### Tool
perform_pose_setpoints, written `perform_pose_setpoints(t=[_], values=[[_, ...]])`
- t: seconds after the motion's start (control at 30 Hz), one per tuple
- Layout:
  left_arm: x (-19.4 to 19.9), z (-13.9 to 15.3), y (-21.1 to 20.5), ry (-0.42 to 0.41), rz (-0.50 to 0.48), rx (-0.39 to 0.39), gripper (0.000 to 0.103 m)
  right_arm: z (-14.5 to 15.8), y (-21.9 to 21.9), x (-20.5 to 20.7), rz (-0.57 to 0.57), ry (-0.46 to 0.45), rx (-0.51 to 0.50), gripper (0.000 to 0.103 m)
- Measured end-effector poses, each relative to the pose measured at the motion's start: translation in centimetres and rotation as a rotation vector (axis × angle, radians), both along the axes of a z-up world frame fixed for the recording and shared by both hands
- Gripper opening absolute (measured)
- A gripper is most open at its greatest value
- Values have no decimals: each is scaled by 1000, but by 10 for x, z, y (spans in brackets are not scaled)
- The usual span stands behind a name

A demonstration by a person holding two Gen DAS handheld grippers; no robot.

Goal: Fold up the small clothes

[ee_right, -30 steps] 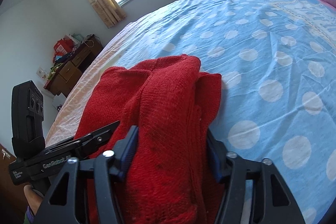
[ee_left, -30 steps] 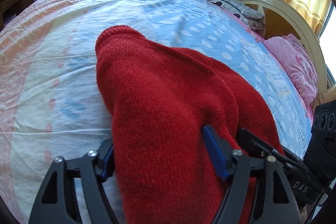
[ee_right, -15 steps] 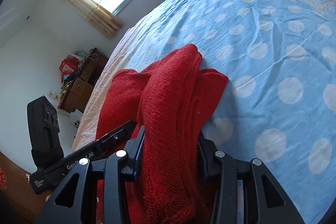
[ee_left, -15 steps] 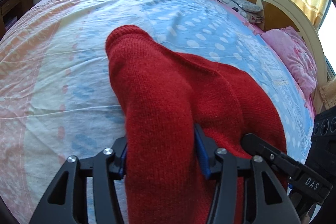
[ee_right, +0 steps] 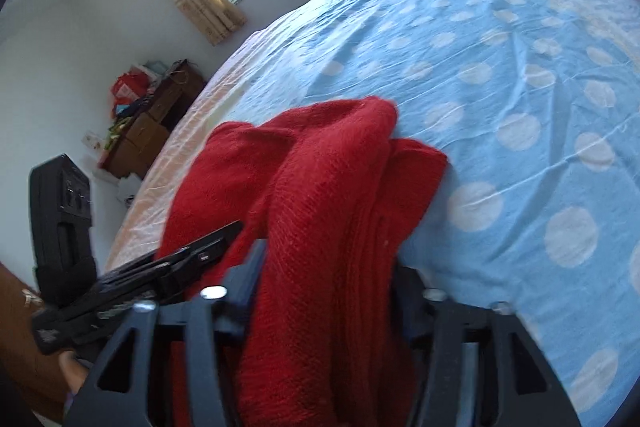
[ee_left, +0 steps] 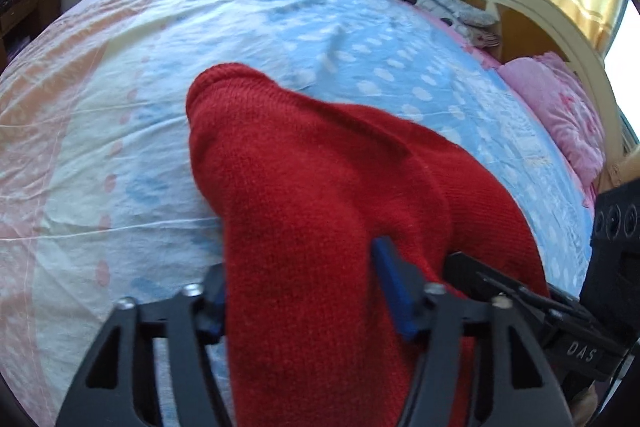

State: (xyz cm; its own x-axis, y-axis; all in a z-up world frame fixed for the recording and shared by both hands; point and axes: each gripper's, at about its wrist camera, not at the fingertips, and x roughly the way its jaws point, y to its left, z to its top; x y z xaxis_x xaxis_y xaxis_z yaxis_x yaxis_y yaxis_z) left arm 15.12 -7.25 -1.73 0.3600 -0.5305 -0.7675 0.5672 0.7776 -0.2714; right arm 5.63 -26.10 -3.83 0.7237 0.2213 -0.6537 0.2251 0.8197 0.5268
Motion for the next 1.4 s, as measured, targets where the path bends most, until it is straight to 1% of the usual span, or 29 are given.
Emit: perform_pose_setpoints(t=[0.03,0.13,0.2,0.3,0.4,0.53,0.6,0.73,0.87,1.13,1.27,1.4], values=[[0,1,4,4,2,-15,50,2,3,-2,-5,4,-4,46],[-3,6,13,19,7,-44,46,17,18,-10,-9,-9,-50,45],[-8,9,18,18,9,-42,45,31,31,-18,1,-39,-46,45],[-20,13,31,17,23,-50,45,43,47,-27,15,-64,-32,45],[-29,16,51,20,50,-61,45,47,63,-34,29,-71,-25,45],[-37,19,80,26,96,-61,45,47,85,-39,66,-76,11,44],[-42,23,96,17,125,-52,45,48,98,-38,90,-81,28,44],[-51,32,127,-26,183,-20,45,53,131,-35,150,-99,29,44],[-54,38,156,-46,239,10,45,58,167,-26,218,-108,41,44],[-54,49,218,-87,336,70,45,61,231,-10,317,-126,70,44],[-50,55,245,-112,389,91,45,66,266,5,376,-154,65,44],[-45,57,272,-132,433,110,45,66,290,17,419,-177,65,44]])
